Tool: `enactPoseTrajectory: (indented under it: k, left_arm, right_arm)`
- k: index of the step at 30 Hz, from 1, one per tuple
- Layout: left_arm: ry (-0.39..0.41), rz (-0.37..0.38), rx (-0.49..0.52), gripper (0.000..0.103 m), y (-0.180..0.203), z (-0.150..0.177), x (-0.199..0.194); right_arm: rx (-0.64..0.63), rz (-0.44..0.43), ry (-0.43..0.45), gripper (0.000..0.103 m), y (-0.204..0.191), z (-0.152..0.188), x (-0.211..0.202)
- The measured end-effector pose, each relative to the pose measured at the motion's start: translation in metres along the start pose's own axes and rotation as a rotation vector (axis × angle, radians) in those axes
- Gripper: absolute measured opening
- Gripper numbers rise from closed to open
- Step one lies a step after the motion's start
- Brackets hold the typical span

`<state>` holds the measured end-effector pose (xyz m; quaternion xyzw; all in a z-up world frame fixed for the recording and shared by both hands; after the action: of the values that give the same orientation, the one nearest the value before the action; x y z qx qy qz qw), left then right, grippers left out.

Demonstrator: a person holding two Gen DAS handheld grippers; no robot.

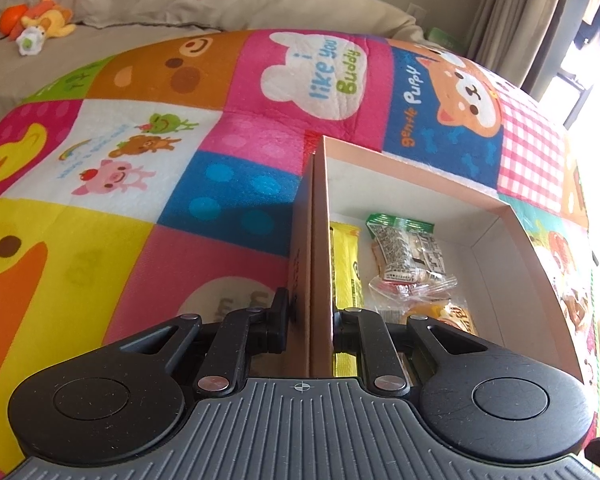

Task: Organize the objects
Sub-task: 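Place the bread bun into the pink box and open the right gripper, then grasp the biscuit-stick tray with pink cup using the right gripper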

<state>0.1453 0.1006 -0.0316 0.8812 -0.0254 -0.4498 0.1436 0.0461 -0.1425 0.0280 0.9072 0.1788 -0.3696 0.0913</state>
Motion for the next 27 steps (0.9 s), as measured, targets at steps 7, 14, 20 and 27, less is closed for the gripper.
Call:
enactPoseTrajectory:
  k: [7,14,20,27]
  left_arm:
    - [0.004,0.001,0.002,0.018,0.001,-0.001,0.002]
    - [0.028,-0.011,-0.015,0.018,-0.001,-0.013,0.009]
    - [0.043,0.012,-0.035,0.019,-0.003,-0.012,0.009]
    - [0.042,0.018,-0.039,0.019,-0.003,-0.012,0.010]
  right_arm:
    - [0.012,-0.007,-0.037,0.041,-0.005,0.015,0.028]
    - [0.049,-0.027,-0.027,0.040,-0.008,-0.002,0.053]
    - [0.226,-0.132,0.041,0.051,0.037,-0.021,0.021]
    - [0.466,-0.089,-0.097,0.050,0.105,-0.052,0.084]
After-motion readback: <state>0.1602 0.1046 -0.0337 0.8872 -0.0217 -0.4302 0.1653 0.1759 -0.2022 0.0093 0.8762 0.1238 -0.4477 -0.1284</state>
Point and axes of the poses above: each gripper's, at about its wrist camera, not at the fingertips, and x roughly the way its jaws point, y to its right, z to its underside, the point moved 9 cm from there along x, roughly the way its jaws point, and after that the axes turned 7 degrees about -y, right-handed, at the moved point
